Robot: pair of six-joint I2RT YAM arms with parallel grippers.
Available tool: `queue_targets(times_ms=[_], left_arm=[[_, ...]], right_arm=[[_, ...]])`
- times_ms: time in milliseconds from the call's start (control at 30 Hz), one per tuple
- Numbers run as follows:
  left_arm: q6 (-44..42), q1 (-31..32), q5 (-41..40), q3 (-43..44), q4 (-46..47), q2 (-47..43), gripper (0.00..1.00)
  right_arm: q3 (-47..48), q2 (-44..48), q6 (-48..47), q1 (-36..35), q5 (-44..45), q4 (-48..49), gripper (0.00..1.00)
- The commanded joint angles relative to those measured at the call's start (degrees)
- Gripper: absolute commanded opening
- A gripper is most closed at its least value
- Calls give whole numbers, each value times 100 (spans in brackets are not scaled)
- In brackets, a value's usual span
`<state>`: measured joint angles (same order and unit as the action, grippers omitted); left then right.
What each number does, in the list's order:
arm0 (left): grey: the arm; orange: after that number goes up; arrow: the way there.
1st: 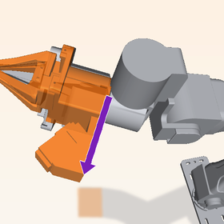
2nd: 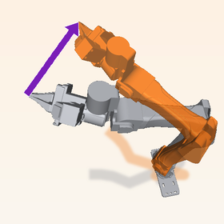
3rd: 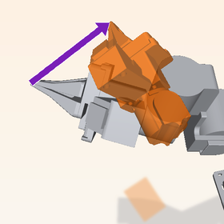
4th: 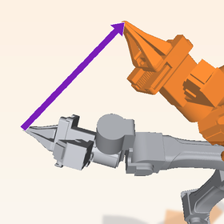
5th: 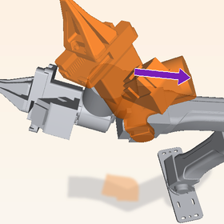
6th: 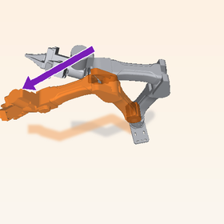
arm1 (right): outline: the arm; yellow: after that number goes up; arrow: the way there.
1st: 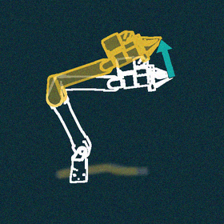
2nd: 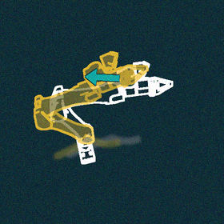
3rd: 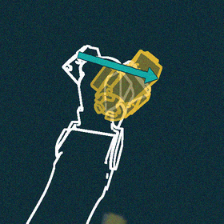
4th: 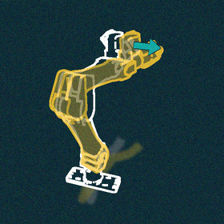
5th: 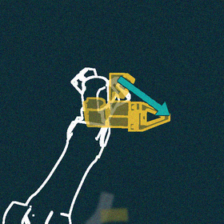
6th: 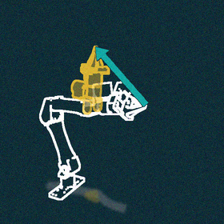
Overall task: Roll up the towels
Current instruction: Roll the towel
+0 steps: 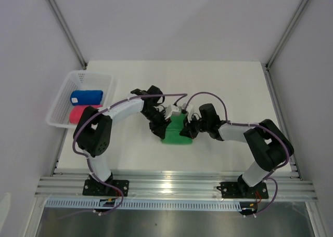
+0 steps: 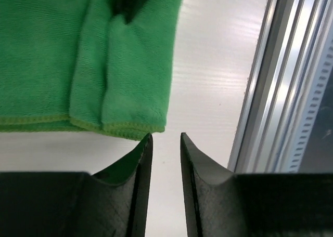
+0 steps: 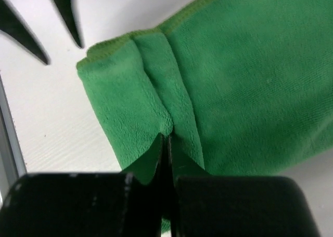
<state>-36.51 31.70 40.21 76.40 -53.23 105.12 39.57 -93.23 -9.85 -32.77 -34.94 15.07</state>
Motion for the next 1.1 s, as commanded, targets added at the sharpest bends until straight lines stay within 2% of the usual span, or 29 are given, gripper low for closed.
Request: queue_targets(times_ms=[0, 200, 367, 467, 500, 533, 567, 633, 667, 700, 800, 833, 867, 900, 967, 1000, 1033, 1067], left_arm=[[-840, 292, -214, -327, 426, -413, 31], [-981, 433, -470, -652, 988, -492, 34], [-288, 363, -497, -706, 1570, -598, 29], [161, 65, -408, -565, 1562, -982, 34], [284, -6, -478, -565, 1570, -1176, 43], [294, -93, -574, -582, 1579, -1404, 68], [268, -103, -949, -487, 1544, -1642, 99], [48, -94, -1408, -311, 1387, -2336, 100], [-13, -94, -1636, 212, 1107, -2504, 100], [-75, -94, -2248, 435, 957, -2714, 100], [-241, -103, -3374, 1453, 569, -2874, 99], [-234, -103, -3623, 1622, 708, -3092, 99], [-181, -112, -3903, 1632, 1318, -3233, 99], [306, -103, -4568, 1598, 1724, -3374, 100], [1088, -103, -5055, 1361, 2498, -3805, 99], [1311, -120, -4910, 873, 2937, -3937, 99], [1365, -121, -4369, 650, 3011, -4199, 99], [940, -112, -3519, 430, 2986, -4332, 87]], right_arm=[[138, -160, 211, 69, -31, 304, 1], [200, -353, 421, 166, 58, 294, 4], [183, -371, 686, 272, -197, 444, 5], [279, -354, 563, 263, -84, 278, 6], [305, -345, 545, 272, -66, 190, 6], [314, -336, 528, 272, -48, 172, 6], [314, -327, 562, 272, -39, 172, 6], [305, -319, 580, 254, -48, 216, 6], [305, -319, 572, 237, -22, 198, 6], [314, -327, 493, 219, 22, 111, 6], [341, -319, 352, 166, 198, -56, 6], [341, -327, 334, 140, 233, -74, 6], [349, -345, 308, 122, 268, -101, 6], [376, -354, 264, 122, 294, -127, 6], [411, -423, 273, 113, 330, -145, 6], [446, -433, 290, 113, 321, -145, 6], [472, -450, 290, 105, 269, -145, 6], [499, -468, 308, 105, 260, -127, 6]])
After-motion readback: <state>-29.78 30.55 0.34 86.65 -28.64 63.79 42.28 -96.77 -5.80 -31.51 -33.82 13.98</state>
